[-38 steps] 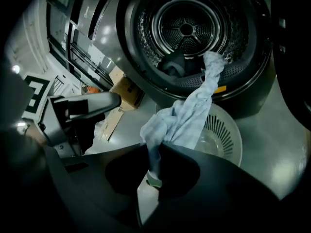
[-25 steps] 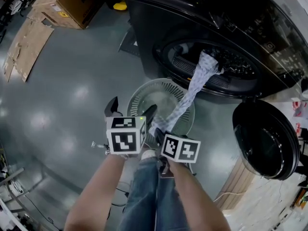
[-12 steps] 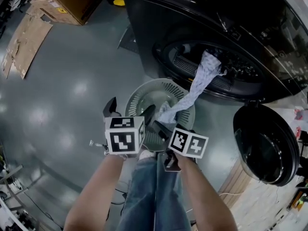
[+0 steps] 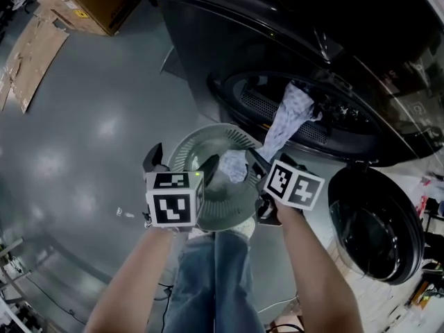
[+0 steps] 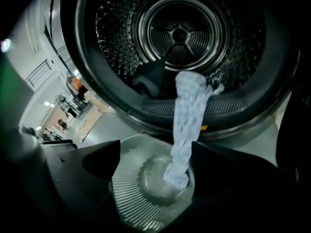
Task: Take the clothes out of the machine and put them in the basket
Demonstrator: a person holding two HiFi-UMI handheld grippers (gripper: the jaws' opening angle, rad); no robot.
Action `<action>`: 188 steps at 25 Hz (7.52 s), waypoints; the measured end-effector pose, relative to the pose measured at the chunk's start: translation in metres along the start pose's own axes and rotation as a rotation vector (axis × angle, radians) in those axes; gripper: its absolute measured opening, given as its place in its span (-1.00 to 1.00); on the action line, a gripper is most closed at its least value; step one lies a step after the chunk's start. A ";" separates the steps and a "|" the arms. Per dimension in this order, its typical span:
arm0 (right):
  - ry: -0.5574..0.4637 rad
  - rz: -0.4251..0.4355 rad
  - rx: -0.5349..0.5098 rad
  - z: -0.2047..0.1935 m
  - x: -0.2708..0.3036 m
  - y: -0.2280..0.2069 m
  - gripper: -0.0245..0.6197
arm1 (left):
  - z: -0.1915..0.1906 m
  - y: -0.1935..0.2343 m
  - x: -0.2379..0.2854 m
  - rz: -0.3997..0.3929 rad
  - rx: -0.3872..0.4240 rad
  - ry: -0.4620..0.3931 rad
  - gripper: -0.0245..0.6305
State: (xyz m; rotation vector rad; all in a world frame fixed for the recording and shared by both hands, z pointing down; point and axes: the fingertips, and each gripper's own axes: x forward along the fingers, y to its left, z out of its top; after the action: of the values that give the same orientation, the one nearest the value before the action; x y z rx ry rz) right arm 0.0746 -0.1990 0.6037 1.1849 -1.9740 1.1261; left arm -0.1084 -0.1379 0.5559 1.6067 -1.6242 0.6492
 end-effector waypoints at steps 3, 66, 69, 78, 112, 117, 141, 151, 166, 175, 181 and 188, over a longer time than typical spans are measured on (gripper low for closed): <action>-0.076 -0.066 -0.055 0.029 0.003 -0.022 0.48 | 0.004 -0.005 0.008 -0.003 0.005 -0.005 0.80; -0.146 0.238 -0.287 0.047 -0.061 0.089 -0.67 | 0.013 0.005 -0.033 0.007 0.043 0.005 0.80; -0.124 0.282 -0.304 0.031 -0.061 0.113 -0.67 | 0.009 0.021 -0.043 0.025 0.030 -0.001 0.80; -0.010 0.426 -0.339 -0.021 -0.068 0.170 -0.66 | -0.009 0.054 -0.069 0.059 -0.023 -0.011 0.80; 0.231 0.063 -0.337 -0.055 -0.007 0.040 0.12 | -0.051 0.040 -0.034 0.042 -0.030 0.076 0.80; 0.149 -0.008 -0.463 -0.007 0.009 0.017 0.12 | -0.047 0.030 -0.016 0.038 -0.030 0.085 0.79; 0.134 -0.196 -0.732 0.092 0.098 -0.061 0.13 | -0.030 0.026 0.036 0.055 -0.053 0.090 0.80; 0.127 -0.134 -0.791 0.085 0.080 -0.029 -0.76 | -0.036 0.033 0.026 0.069 -0.067 0.095 0.80; 0.091 0.135 -0.896 0.013 0.007 0.051 -0.76 | -0.043 0.033 -0.013 0.064 -0.042 0.079 0.79; 0.101 0.295 -0.803 -0.029 -0.028 0.106 -0.76 | -0.048 0.034 -0.037 0.057 -0.035 0.068 0.79; 0.131 0.370 -0.673 -0.064 -0.050 0.131 -0.76 | -0.052 0.042 -0.050 0.068 -0.067 0.057 0.79; 0.190 0.472 -0.602 -0.106 -0.075 0.167 -0.76 | -0.051 0.052 -0.061 0.066 -0.059 0.045 0.79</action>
State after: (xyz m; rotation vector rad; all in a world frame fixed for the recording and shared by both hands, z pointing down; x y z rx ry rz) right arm -0.0361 -0.0335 0.5341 0.3007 -2.2652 0.7179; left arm -0.1560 -0.0563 0.5452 1.4910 -1.6539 0.6605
